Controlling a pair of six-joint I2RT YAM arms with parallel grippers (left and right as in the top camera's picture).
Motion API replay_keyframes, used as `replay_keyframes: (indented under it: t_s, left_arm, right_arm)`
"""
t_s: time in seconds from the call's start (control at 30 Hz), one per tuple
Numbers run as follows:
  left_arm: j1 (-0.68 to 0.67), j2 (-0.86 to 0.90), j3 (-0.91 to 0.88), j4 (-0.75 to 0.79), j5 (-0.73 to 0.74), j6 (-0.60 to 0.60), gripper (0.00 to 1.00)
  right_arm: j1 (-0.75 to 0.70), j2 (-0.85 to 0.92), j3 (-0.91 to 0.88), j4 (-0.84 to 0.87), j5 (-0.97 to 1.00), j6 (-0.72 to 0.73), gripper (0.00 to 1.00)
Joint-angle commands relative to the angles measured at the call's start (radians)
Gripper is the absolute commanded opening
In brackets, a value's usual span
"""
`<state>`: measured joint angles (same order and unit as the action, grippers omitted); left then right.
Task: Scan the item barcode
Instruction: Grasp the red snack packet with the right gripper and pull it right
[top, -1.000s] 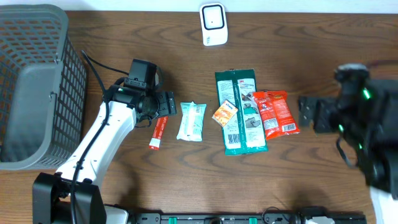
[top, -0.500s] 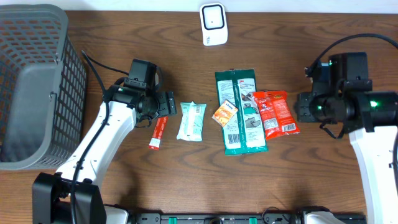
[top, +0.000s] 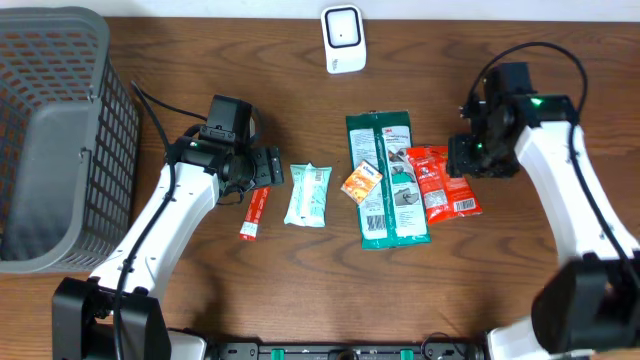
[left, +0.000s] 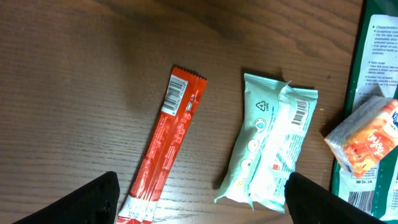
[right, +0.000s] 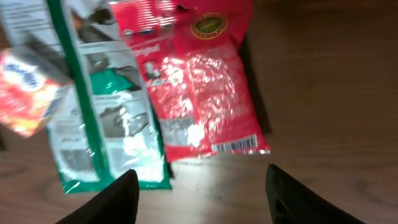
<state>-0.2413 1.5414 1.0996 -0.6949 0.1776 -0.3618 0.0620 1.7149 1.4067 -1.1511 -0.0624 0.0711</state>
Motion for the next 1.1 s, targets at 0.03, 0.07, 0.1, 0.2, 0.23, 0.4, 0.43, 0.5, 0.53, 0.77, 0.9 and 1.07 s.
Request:
replay_keyframes:
  t_s: [0.03,0.07,0.1,0.2,0.23,0.4,0.43,0.5,0.53,0.77,0.9,1.07]
  left_arm:
    - [0.003,0.001,0.011,0.0,-0.006,0.01,0.86]
    - [0.003,0.001,0.011,0.0,-0.006,0.01,0.86]
    - [0.003,0.001,0.011,0.0,-0.006,0.01,0.86]
    - [0.003,0.001,0.011,0.0,-0.006,0.01,0.86]
    - [0.003,0.001,0.011,0.0,-0.006,0.01,0.86]
    - [0.003,0.001,0.011,0.0,-0.006,0.01,0.86]
    - [0.003,0.001,0.011,0.0,-0.006,0.01,0.86]
    - [0.003,0.001,0.011,0.0,-0.006,0.01,0.86]
    - [0.003,0.001,0.011,0.0,-0.006,0.01,0.86]
    - [0.003,0.001,0.011,0.0,-0.006,0.01,0.86]
    - [0.003,0.001,0.011,0.0,-0.006,0.009,0.86]
    - [0.003,0.001,0.011,0.0,-0.006,0.01,0.86]
  right_arm:
    - [-0.026,0.11,-0.005,0.018,0.009,-0.002,0.6]
    - [-0.031,0.126,-0.005,0.022,0.009,-0.002,0.59]
    - [-0.049,0.166,-0.005,0.037,0.009,-0.008,0.58]
    - [-0.078,0.191,-0.005,0.057,0.008,-0.027,0.57]
    - [-0.085,0.192,-0.005,0.063,0.008,-0.036,0.57]
    - [-0.107,0.192,-0.005,0.085,-0.011,-0.075,0.56]
    - [-0.109,0.193,-0.005,0.086,-0.04,-0.104,0.56]
    - [-0.113,0.193,-0.005,0.089,-0.105,-0.15,0.56]
    - [-0.116,0.193,-0.005,0.089,-0.146,-0.171,0.56]
    - [-0.12,0.193,-0.012,0.129,-0.202,-0.181,0.54]
    - [-0.111,0.193,-0.013,0.195,-0.245,-0.181,0.54]
    - [-0.08,0.195,-0.013,0.237,-0.288,-0.181,0.54]
